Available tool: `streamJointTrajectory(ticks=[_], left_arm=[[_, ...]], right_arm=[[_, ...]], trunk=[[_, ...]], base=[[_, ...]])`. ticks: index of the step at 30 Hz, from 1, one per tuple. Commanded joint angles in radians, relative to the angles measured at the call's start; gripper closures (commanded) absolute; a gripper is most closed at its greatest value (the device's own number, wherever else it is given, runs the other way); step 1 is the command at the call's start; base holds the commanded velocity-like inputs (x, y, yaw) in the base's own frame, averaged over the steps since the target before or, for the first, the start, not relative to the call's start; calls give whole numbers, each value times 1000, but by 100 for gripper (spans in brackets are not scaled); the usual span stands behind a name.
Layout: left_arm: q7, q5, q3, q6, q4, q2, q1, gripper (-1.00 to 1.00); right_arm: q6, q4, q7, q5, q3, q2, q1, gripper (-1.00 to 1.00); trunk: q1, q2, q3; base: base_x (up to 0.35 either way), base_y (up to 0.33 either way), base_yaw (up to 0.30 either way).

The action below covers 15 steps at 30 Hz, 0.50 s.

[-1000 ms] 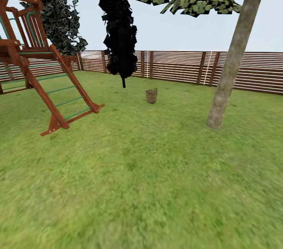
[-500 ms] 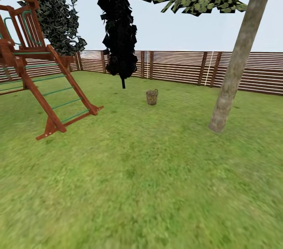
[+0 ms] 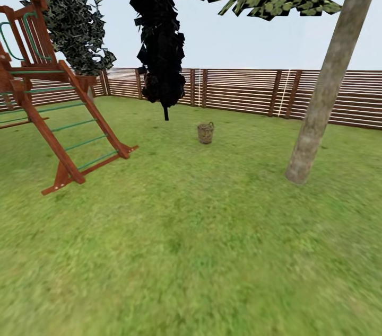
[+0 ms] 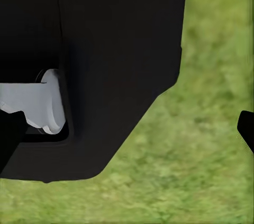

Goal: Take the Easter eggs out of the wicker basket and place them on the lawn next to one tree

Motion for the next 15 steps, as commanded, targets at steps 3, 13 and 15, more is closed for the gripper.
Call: streamJointTrajectory(ticks=[3, 13, 15], left_arm=[[1, 6, -2, -3, 0, 0, 0, -100], [1, 6, -2, -3, -1, 0, 0, -100], [1, 6, -2, -3, 0, 0, 0, -100]], right_arm=[[-3, 0, -1, 0, -1, 0, 0, -100], [-3, 0, -1, 0, -1, 0, 0, -100], [-3, 0, -1, 0, -1, 0, 0, -100]], trunk=[[1, -2, -1], [1, -2, -1], [1, -2, -1]], base=[[321, 0, 0], [321, 0, 0], [321, 0, 0]])
